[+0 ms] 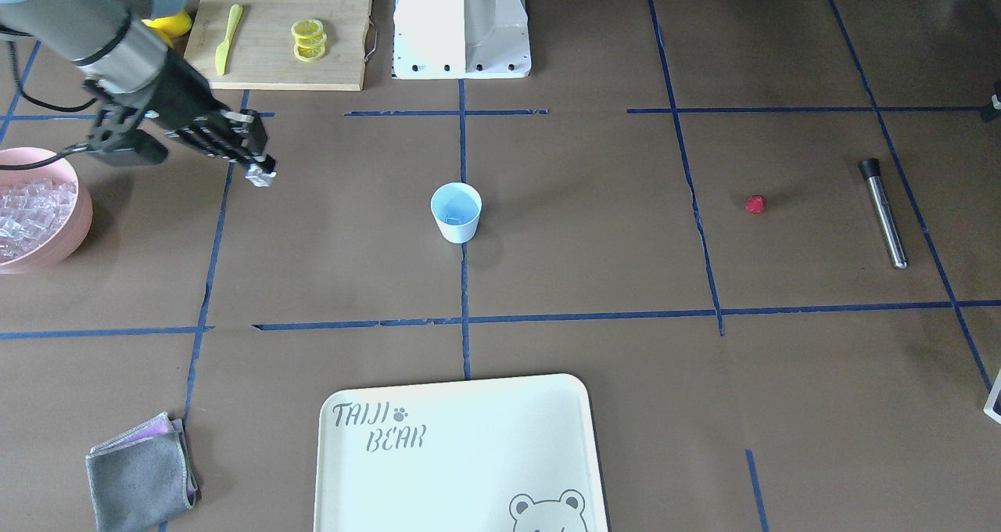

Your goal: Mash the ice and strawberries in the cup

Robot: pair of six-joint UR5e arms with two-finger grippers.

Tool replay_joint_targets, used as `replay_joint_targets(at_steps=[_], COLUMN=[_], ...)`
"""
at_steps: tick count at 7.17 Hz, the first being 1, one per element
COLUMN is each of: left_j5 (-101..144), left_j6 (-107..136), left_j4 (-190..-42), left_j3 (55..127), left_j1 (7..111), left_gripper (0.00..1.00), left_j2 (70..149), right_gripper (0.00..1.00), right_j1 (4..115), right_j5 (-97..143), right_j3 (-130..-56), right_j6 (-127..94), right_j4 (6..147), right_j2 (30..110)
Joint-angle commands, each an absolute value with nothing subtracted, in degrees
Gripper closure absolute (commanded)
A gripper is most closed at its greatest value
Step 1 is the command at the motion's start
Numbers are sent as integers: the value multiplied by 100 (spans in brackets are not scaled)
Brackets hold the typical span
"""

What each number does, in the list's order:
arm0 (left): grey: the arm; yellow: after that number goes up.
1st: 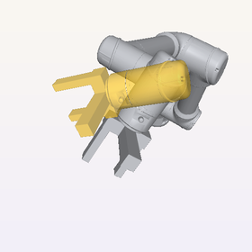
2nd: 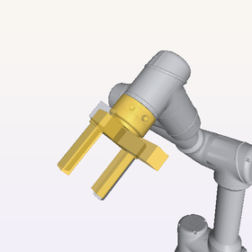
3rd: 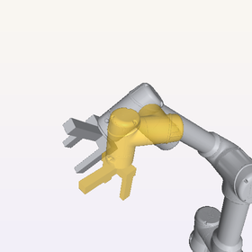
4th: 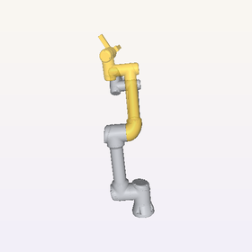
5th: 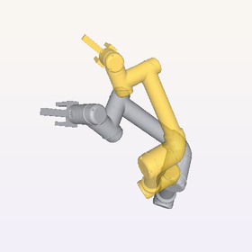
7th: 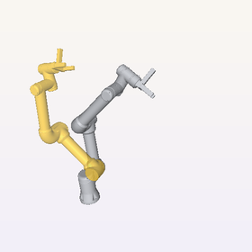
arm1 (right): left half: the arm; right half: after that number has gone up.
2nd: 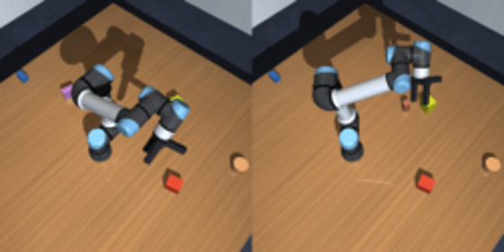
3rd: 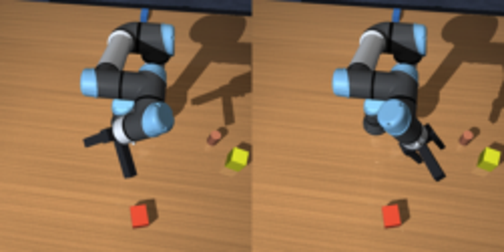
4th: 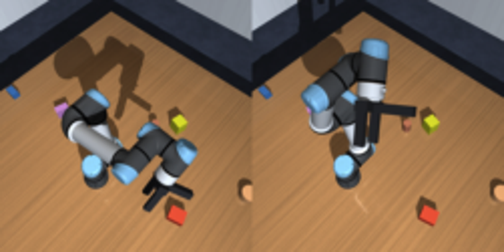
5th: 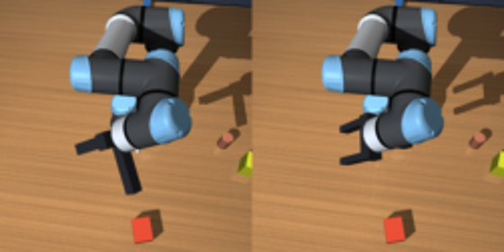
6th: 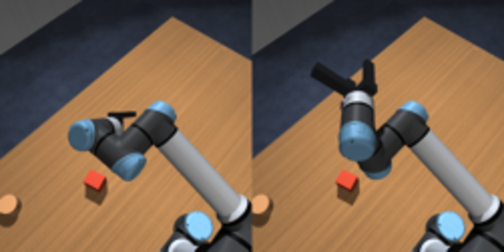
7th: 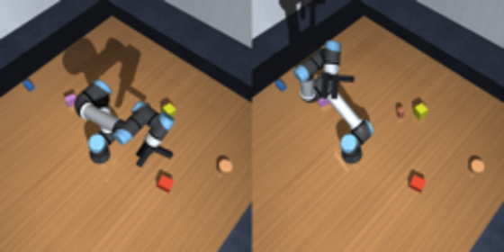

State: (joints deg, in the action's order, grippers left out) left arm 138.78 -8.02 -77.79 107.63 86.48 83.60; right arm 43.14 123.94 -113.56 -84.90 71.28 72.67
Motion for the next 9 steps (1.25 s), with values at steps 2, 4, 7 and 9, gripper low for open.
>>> replay_joint_targets(at_steps=[2, 4, 7, 9], left_j5=[13878, 13878, 13878, 13878], left_j6=[-809, -809, -809, -817], left_j4=[-7778, -7778, -7778, -7778], left_j3=[10767, 10767, 10758, 10749], left_j1=[8648, 8648, 8648, 8648], left_gripper=[0, 0, 0, 0], left_j2=[8358, 8332, 8332, 8332], right_gripper=[100, 99, 28, 0], right_j1=[2850, 2821, 2821, 2821], right_j5=[10699, 10608, 10574, 10529], right_j3=[-10261, -10037, -9827, -9826], right_j6=[-9789, -9817, -9782, -9756], right_j4=[7163, 7154, 7137, 7154], right_j2=[5673, 5511, 5432, 5405])
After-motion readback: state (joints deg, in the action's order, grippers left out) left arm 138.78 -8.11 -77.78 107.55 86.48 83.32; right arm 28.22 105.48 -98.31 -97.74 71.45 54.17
